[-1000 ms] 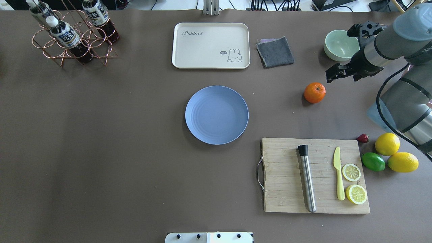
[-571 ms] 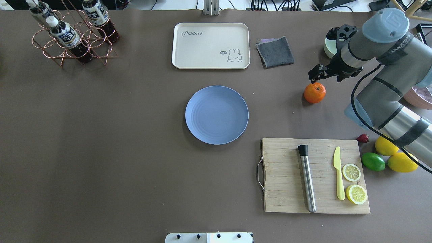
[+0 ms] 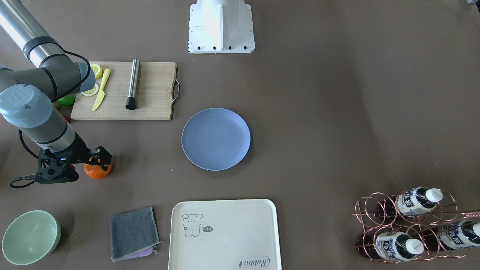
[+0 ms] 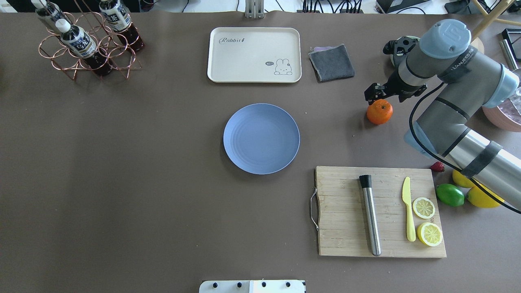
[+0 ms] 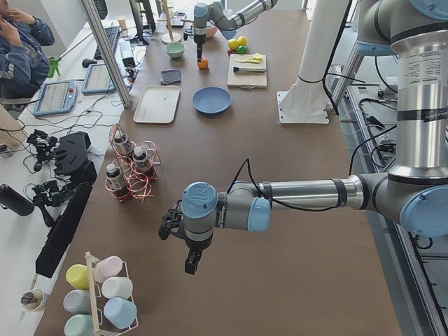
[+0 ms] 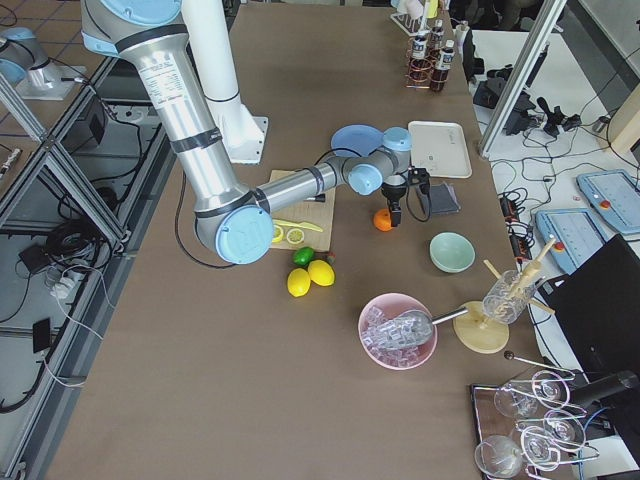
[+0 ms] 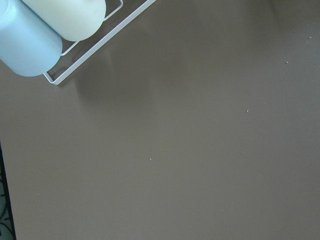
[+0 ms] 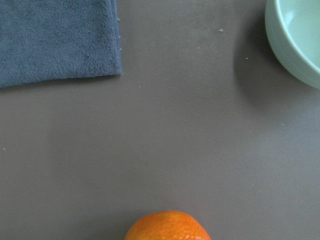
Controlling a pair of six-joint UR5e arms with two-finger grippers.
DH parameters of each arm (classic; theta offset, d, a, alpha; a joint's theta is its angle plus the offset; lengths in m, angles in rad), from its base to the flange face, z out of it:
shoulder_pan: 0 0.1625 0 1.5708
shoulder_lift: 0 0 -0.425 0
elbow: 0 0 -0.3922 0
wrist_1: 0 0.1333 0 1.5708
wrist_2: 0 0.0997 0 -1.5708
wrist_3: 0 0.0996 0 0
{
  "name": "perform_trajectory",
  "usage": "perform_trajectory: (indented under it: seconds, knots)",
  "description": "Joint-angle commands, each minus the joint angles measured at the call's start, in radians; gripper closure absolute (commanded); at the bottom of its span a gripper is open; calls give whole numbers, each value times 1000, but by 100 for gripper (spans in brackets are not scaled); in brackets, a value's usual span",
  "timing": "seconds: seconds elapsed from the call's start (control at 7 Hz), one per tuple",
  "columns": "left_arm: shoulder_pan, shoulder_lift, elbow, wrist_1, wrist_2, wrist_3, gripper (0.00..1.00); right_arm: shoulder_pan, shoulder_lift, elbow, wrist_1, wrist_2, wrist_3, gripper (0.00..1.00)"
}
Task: Pick orange to plate
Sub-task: 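Lower the right gripper over the orange tangerine and close on it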
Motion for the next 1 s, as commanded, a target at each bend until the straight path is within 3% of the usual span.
perform_trajectory:
  seconds: [0.0,0.86]
  knots:
    - [0,1,0,1,-18,0,1,-10,-7,-10,12,-1,2,0]
    - [3,12,0,1,-50,0,1,-37,-7,-11,10,-19,2,0]
